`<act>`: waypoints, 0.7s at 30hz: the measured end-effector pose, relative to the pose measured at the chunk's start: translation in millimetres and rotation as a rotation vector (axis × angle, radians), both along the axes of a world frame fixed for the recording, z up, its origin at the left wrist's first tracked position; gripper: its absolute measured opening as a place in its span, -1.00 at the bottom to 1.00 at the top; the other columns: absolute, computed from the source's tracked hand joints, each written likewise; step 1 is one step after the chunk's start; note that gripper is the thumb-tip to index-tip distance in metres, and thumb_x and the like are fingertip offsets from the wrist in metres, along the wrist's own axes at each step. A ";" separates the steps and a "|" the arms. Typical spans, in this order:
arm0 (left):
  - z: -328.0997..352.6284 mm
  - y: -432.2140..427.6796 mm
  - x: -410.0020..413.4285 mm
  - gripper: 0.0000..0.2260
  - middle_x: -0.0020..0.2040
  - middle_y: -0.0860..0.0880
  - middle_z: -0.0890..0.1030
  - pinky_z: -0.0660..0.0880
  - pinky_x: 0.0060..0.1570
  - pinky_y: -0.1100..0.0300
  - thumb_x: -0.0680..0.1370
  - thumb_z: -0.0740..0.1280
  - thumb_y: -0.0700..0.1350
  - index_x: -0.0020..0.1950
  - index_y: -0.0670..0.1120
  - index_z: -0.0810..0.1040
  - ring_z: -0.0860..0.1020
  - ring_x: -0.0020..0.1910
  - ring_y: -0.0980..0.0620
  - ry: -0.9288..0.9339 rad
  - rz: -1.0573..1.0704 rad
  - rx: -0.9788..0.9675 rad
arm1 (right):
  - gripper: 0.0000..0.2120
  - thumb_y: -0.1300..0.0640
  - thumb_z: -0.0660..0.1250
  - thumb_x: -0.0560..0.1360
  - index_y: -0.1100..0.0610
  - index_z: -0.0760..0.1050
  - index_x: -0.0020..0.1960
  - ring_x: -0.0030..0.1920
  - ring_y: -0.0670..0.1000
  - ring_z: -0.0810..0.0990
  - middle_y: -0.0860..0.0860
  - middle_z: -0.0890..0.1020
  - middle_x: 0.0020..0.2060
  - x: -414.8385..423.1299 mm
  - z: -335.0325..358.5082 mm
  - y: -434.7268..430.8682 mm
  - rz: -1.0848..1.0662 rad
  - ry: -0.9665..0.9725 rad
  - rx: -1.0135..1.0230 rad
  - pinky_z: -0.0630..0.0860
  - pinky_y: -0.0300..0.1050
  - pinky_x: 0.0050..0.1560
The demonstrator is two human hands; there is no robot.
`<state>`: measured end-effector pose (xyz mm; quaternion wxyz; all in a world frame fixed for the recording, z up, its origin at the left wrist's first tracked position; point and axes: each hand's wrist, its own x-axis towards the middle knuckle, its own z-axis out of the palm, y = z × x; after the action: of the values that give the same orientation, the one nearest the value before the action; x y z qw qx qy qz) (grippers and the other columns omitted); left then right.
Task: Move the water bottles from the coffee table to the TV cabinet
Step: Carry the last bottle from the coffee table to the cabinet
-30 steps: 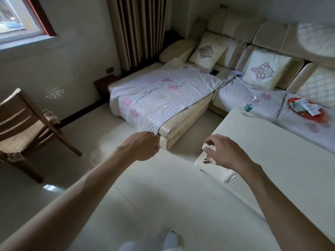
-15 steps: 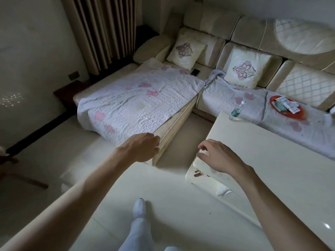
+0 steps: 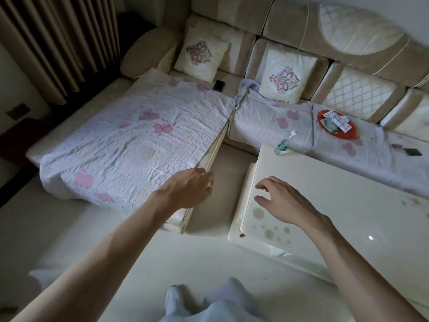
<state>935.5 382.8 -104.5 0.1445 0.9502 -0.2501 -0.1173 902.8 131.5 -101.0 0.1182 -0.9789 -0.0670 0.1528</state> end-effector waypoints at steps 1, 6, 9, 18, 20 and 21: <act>-2.0 -3.9 12.3 -0.77 0.08 -0.08 0.62 0.58 -0.05 0.02 0.60 0.21 -0.06 0.17 -0.13 0.54 0.63 -0.04 -0.07 0.011 -0.026 -0.004 | -0.68 -0.03 0.22 0.58 0.07 0.43 0.28 0.25 -0.05 0.46 -0.07 0.48 0.24 7.9 -2.6 -4.2 -0.021 0.007 -0.001 0.42 -0.12 0.18; -11.0 -34.8 83.0 -0.73 0.13 -0.11 0.61 0.58 -0.01 -0.01 0.60 0.22 -0.05 0.21 -0.16 0.51 0.62 0.03 -0.10 0.052 -0.089 0.045 | -0.70 -0.01 0.24 0.58 0.08 0.45 0.26 0.23 -0.04 0.49 -0.07 0.46 0.23 57.2 -20.4 -39.2 -0.120 -0.014 0.035 0.44 -0.08 0.15; -14.2 -62.7 128.6 -0.74 0.13 -0.11 0.60 0.57 0.00 0.00 0.59 0.21 -0.05 0.21 -0.16 0.50 0.62 0.04 -0.12 0.039 -0.111 0.080 | -0.69 -0.01 0.24 0.58 0.08 0.45 0.27 0.24 -0.03 0.49 -0.05 0.46 0.24 97.0 -31.1 -64.9 -0.148 -0.020 0.050 0.45 -0.06 0.17; -9.6 -163.8 264.6 -0.77 0.04 -0.13 0.64 0.59 -0.02 0.02 0.60 0.20 -0.07 0.12 -0.17 0.54 0.63 -0.02 -0.09 0.027 -0.177 0.135 | -0.68 -0.01 0.24 0.58 0.10 0.44 0.27 0.27 -0.02 0.48 -0.02 0.51 0.22 208.8 -39.2 -156.9 -0.244 -0.032 0.082 0.42 -0.10 0.21; -14.4 -184.1 280.2 -0.76 0.02 -0.12 0.64 0.60 -0.03 0.03 0.60 0.20 -0.05 0.10 -0.16 0.56 0.64 -0.04 -0.08 0.056 -0.206 0.146 | -0.68 -0.01 0.24 0.58 0.10 0.44 0.27 0.27 -0.02 0.48 -0.01 0.52 0.22 221.0 -43.1 -171.8 -0.278 -0.015 0.091 0.42 -0.11 0.22; -17.8 -193.5 287.3 -0.75 0.00 -0.12 0.65 0.60 -0.02 0.03 0.60 0.20 -0.03 0.08 -0.15 0.57 0.64 -0.04 -0.07 0.082 -0.220 0.163 | -0.68 -0.01 0.24 0.58 0.10 0.44 0.27 0.27 -0.03 0.48 -0.01 0.52 0.23 225.7 -45.7 -178.1 -0.292 0.000 0.099 0.43 -0.10 0.22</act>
<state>1222.8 189.3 -122.3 0.0632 0.9201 -0.3362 -0.1909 1128.5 -46.7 -146.7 0.1872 -0.9712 0.0684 0.1304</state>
